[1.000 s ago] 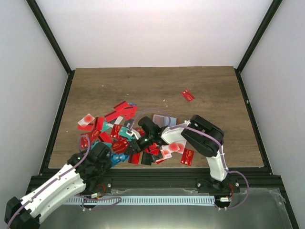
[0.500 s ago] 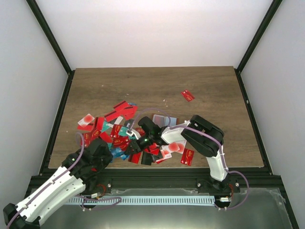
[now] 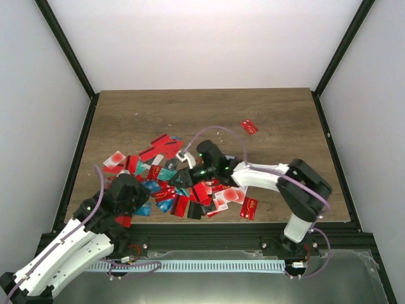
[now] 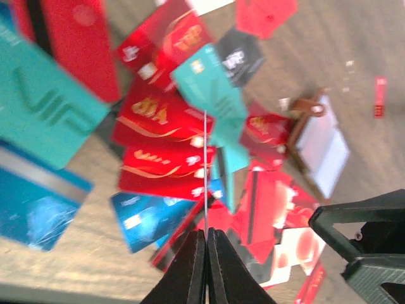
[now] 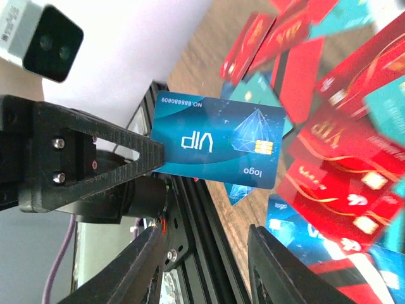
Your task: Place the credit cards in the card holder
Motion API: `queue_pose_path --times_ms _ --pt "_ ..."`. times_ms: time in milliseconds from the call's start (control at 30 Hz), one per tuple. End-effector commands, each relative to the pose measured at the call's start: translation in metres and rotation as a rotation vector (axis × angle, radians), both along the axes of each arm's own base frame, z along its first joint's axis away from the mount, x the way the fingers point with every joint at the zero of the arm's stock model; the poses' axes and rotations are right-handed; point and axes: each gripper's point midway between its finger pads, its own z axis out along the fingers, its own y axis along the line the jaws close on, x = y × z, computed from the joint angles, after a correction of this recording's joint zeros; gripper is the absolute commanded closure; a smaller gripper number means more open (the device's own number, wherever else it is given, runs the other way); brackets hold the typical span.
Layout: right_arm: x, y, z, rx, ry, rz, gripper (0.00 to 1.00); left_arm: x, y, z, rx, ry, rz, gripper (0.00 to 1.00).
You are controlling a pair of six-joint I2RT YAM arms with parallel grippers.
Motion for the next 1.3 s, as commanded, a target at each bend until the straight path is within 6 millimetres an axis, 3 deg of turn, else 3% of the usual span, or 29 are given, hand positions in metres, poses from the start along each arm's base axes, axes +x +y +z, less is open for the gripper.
queue_pose_path --times_ms 0,167,333,467,567,767,933,1267 --pt "0.029 -0.036 0.028 0.009 -0.040 -0.157 0.60 0.030 -0.027 0.046 -0.009 -0.190 -0.134 0.96" --pt "0.054 -0.088 0.043 0.006 -0.102 -0.261 0.48 0.052 -0.080 0.080 -0.018 -0.317 -0.403 0.96" --pt "0.068 -0.142 0.039 -0.016 -0.109 -0.377 0.27 0.062 -0.135 0.099 0.012 -0.356 -0.743 0.96" --pt "0.057 -0.168 0.042 0.016 -0.104 -0.404 0.07 0.064 -0.164 0.123 -0.056 -0.409 -0.915 0.96" --pt "0.041 -0.179 0.051 0.080 -0.097 -0.378 0.00 0.058 -0.178 0.135 -0.138 -0.423 -1.026 0.96" --pt "0.010 -0.186 0.075 0.224 -0.068 -0.261 0.00 0.038 -0.195 0.157 -0.274 -0.443 -1.209 0.96" --pt "-0.011 -0.185 0.101 0.328 -0.090 -0.152 0.03 0.030 -0.200 0.164 -0.326 -0.442 -1.277 0.96" --pt "-0.026 -0.187 0.132 0.416 -0.154 -0.063 0.46 0.016 -0.199 0.159 -0.372 -0.413 -1.336 0.96"
